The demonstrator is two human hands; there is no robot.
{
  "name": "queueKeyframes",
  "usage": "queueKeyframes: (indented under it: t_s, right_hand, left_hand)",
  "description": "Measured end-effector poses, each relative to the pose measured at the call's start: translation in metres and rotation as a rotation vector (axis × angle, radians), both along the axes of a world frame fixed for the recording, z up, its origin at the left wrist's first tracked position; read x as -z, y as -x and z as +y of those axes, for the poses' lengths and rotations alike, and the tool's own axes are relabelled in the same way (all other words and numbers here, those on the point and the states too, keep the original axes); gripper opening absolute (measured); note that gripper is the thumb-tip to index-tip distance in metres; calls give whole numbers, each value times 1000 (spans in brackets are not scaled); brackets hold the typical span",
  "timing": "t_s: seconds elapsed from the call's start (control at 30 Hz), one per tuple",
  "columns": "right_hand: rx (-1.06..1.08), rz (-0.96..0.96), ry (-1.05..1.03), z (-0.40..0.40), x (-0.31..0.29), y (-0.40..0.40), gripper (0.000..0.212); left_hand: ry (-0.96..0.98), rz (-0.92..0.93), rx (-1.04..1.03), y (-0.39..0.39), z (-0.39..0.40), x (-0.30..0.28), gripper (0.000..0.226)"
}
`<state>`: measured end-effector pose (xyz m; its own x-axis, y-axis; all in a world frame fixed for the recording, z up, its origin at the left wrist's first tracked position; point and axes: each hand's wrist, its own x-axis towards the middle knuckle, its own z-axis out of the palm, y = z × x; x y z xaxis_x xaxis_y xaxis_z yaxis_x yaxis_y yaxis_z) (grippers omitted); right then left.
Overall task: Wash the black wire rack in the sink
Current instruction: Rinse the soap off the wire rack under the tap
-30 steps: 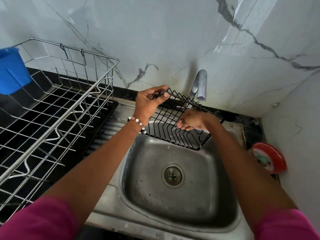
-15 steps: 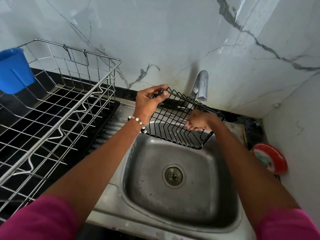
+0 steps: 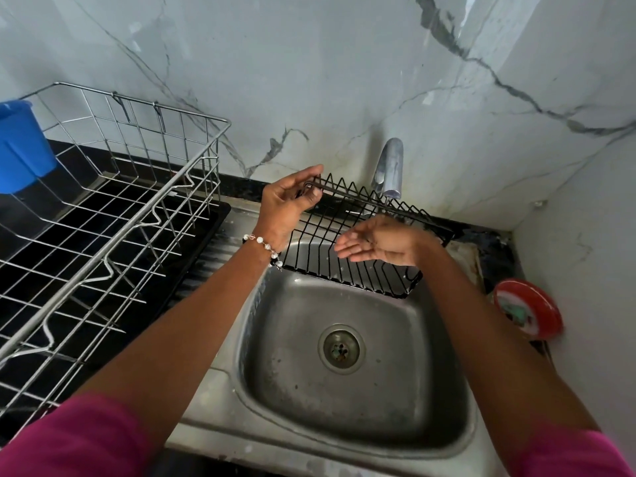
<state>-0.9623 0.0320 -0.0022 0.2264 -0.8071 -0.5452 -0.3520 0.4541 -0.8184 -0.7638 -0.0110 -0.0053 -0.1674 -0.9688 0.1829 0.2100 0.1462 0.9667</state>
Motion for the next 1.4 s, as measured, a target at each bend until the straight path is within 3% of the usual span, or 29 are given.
queueKeyframes:
  t_s: [0.1,0.27,0.33,0.43,0.5,0.7,0.87,0.97,1.1,1.23,1.33,1.4]
  right_hand:
    - [-34,162,8,3,1,8,27]
    - [126,346,113,10,8,22,22]
    - [26,574,171,16,16,23,19]
    - [-229,708,118,32,32,19,53]
    - [-310,828,199,42,44,17,72]
    - [-468,1195,494,50,68,28,61]
    - [-449,1349,578,51,78,37,67]
    - [-416,1397,582,53,74,39,68]
    - [-309,1431,591,51,66,42,68]
    - [-243,1468,600,50,65,39,64]
    - [-130,1396,628,53,70,28,56]
    - [-71,1305,621,56,69,22,46]
  left_hand:
    - [1,-33,16,-2,-2,7,51]
    - [-75,9,-40,6,-5,15,57]
    - [-126,43,-89,10,-4,18,60]
    - [-199,92,-148,13,-3,21,65]
    - [-234,98,-163,11,-3,24,67]
    - [-266,95,-131,6,6,27,70]
    - [-321,86,-19,-4,11,39,83]
    - [-255,48,94,-8,20,49,99]
    - [-216,127,167,-11,23,61,104]
    - [-254,180,130,-6,30,68,113]
    - [-437,215,-66,2,30,73,98]
    - [-513,52,-135,3,24,77,82]
